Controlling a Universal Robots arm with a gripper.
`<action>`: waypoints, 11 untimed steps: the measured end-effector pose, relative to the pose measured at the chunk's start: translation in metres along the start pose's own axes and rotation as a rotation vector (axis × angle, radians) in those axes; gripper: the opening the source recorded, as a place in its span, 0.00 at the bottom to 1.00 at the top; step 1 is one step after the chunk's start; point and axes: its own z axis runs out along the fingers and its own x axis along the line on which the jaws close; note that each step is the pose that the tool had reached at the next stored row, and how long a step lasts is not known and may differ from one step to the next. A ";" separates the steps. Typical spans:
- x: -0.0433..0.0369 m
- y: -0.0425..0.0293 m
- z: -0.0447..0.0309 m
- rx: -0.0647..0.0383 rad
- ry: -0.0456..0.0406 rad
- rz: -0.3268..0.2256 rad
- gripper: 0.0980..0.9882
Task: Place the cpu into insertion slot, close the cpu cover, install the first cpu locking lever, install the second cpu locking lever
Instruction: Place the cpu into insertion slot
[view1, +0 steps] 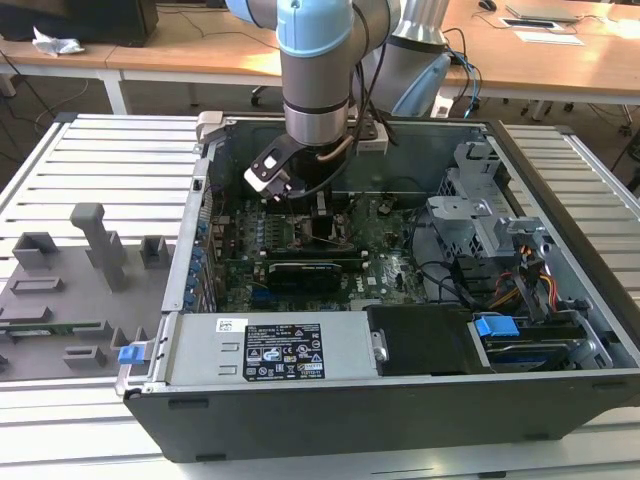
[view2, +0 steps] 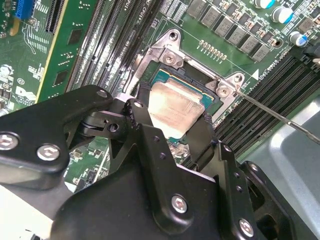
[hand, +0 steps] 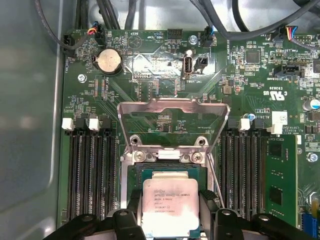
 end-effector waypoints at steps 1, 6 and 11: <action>0.0001 0.0005 0.0001 0.000 -0.0006 0.005 0.50; 0.0003 0.0006 0.0004 0.000 -0.0021 0.024 0.50; 0.0011 0.0006 0.0005 0.000 -0.0022 0.024 0.50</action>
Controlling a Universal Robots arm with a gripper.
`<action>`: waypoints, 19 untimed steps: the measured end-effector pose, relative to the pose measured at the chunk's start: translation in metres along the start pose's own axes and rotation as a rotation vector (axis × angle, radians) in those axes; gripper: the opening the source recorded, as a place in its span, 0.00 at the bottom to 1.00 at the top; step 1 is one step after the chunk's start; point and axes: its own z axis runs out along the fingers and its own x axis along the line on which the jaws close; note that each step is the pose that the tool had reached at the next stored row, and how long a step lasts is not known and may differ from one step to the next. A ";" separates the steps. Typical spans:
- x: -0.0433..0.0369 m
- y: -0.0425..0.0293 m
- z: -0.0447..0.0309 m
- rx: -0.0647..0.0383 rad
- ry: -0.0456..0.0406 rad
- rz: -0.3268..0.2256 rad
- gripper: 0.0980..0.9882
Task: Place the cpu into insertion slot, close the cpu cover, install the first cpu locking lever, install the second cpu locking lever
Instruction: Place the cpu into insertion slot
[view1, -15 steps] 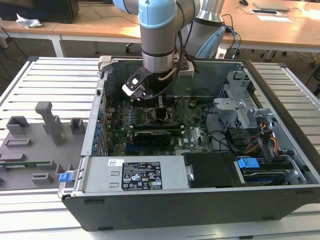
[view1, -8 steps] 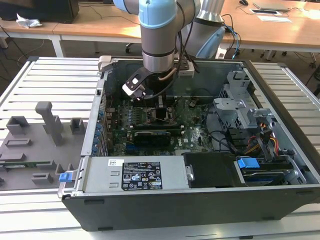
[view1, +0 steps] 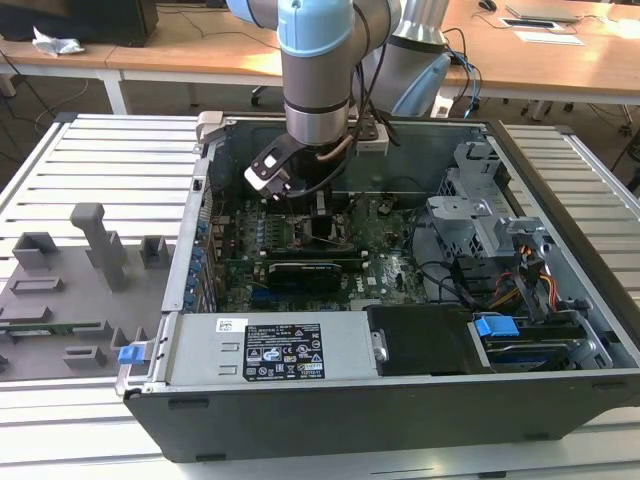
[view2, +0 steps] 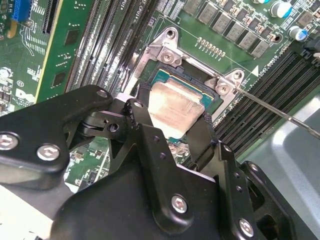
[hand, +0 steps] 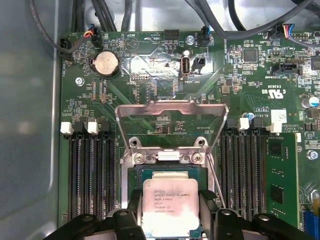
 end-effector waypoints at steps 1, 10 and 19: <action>0.0001 0.0000 0.0000 0.000 0.0000 0.000 0.50; 0.0003 0.0001 -0.0009 0.000 0.0002 0.000 0.58; 0.0004 0.0009 -0.0103 0.000 0.0004 0.000 0.58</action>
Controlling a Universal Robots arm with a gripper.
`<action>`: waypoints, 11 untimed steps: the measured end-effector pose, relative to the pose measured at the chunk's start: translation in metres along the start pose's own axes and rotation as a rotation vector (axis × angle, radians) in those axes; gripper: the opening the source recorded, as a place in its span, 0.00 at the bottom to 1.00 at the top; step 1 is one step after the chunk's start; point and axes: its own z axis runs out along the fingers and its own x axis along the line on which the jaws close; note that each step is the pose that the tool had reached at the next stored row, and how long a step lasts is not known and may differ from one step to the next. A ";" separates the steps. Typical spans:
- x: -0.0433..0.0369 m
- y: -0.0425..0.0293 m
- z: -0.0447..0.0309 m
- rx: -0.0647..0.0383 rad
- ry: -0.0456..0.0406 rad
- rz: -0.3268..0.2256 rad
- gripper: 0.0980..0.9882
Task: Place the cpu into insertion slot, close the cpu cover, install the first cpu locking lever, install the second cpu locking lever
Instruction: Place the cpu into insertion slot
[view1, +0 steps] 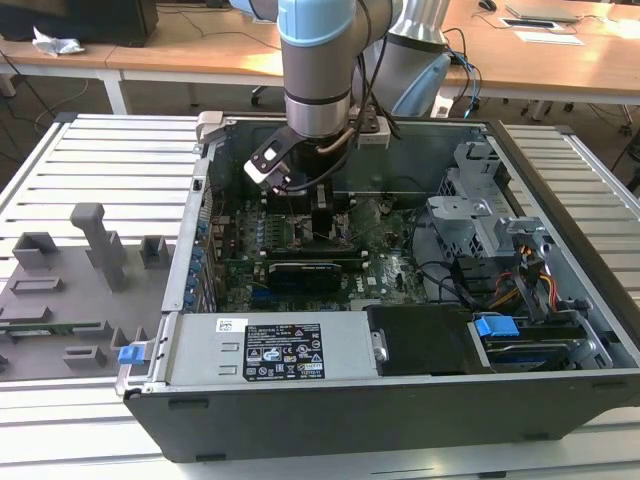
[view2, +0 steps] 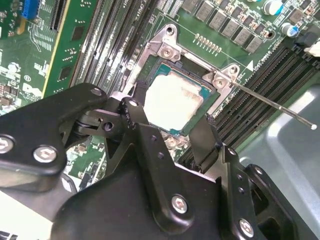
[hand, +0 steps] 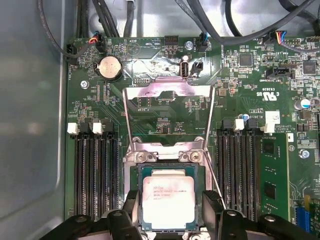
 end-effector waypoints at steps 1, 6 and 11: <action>0.0000 0.0000 -0.0001 0.000 0.0001 0.000 0.58; 0.0000 0.0001 -0.0008 0.000 0.0000 0.000 0.35; 0.0000 0.0002 -0.0019 0.000 0.0000 0.000 0.01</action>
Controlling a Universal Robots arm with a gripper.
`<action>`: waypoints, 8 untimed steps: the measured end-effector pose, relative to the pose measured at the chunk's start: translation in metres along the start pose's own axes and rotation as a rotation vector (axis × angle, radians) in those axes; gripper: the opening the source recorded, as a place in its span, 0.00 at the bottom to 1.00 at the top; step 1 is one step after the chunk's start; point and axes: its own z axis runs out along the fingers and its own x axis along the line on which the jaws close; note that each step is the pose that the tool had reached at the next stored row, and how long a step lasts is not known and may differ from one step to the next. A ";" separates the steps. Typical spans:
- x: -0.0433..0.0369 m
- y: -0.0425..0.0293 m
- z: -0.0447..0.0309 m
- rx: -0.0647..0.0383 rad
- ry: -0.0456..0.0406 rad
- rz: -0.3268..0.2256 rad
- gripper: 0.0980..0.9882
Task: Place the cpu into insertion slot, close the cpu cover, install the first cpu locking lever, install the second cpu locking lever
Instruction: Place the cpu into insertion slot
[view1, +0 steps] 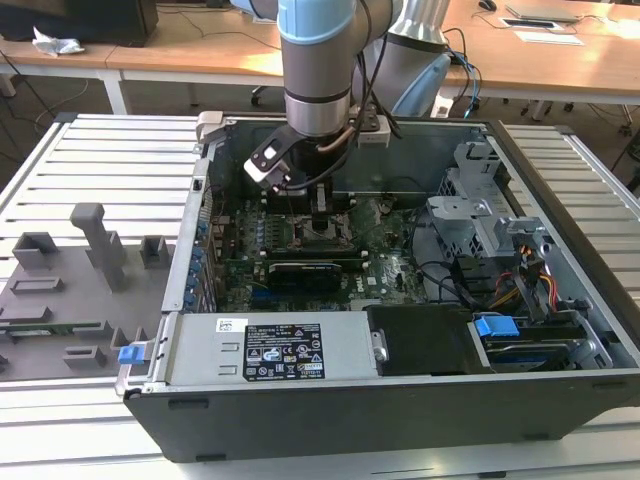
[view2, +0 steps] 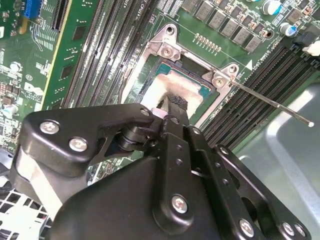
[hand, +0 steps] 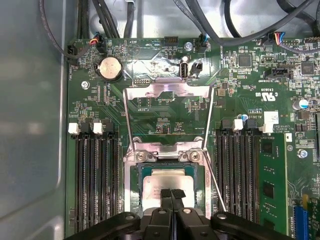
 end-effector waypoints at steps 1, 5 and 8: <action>0.0000 0.0000 0.0001 0.000 -0.0001 0.001 0.01; 0.0000 0.0001 0.0043 0.001 -0.0013 0.016 0.01; -0.0001 0.0000 0.0055 0.002 -0.0010 0.019 0.01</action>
